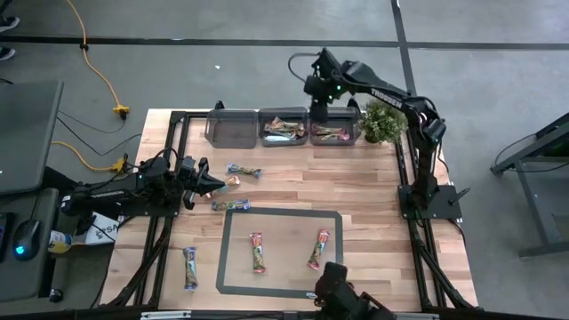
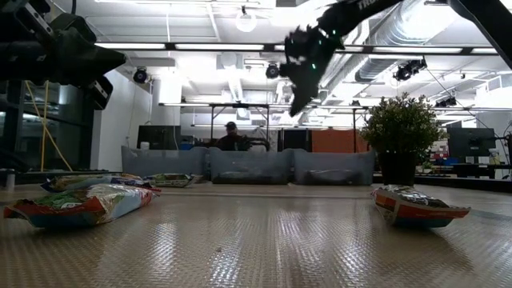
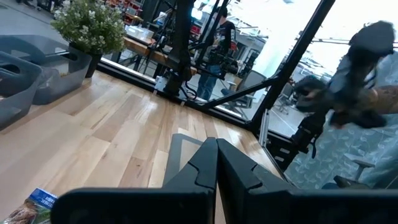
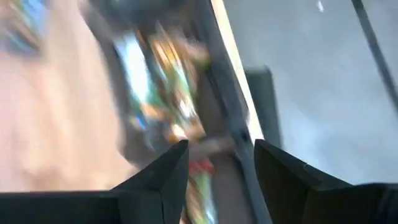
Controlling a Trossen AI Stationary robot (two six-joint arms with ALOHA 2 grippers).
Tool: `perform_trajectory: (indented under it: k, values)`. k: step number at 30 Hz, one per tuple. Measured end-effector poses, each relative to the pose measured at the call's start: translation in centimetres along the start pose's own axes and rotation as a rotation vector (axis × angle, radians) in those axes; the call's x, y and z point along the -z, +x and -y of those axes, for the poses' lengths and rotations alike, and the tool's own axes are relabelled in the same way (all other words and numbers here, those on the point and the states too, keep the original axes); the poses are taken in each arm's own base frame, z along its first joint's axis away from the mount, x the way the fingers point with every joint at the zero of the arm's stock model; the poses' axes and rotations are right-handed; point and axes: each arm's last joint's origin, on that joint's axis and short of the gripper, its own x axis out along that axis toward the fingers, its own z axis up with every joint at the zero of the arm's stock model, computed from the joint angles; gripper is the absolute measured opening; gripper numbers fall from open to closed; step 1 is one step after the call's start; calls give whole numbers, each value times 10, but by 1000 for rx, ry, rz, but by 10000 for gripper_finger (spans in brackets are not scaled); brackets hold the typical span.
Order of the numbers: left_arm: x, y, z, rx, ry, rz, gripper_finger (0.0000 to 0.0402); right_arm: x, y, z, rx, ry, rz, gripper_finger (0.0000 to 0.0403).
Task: Pick and place Granola Bars by type
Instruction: Put the red granola bar into the right black bin
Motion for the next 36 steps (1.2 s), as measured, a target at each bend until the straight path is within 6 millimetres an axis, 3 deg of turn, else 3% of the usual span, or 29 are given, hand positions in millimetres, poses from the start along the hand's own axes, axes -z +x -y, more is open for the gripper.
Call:
perform_trajectory:
  k: [8,17,23,26,30,36]
  values:
    - [0,0,0,0,0,0,1,-40,-44,-15,-331,34,304,165]
    - [0,0,0,1,0,0,1,-66,-69,-68,-835,-23,426,165]
    - [0,0,0,1,0,0,1,-71,-76,-114,-1262,31,326,165]
    - [0,0,0,1,0,-1,1,-70,-78,-142,-1389,27,244,165]
    - [0,0,0,1,0,-1,1,-67,-80,-181,-1447,14,126,165]
    - [0,0,0,5,0,-2,1,-59,-84,-240,-1384,-12,-60,165]
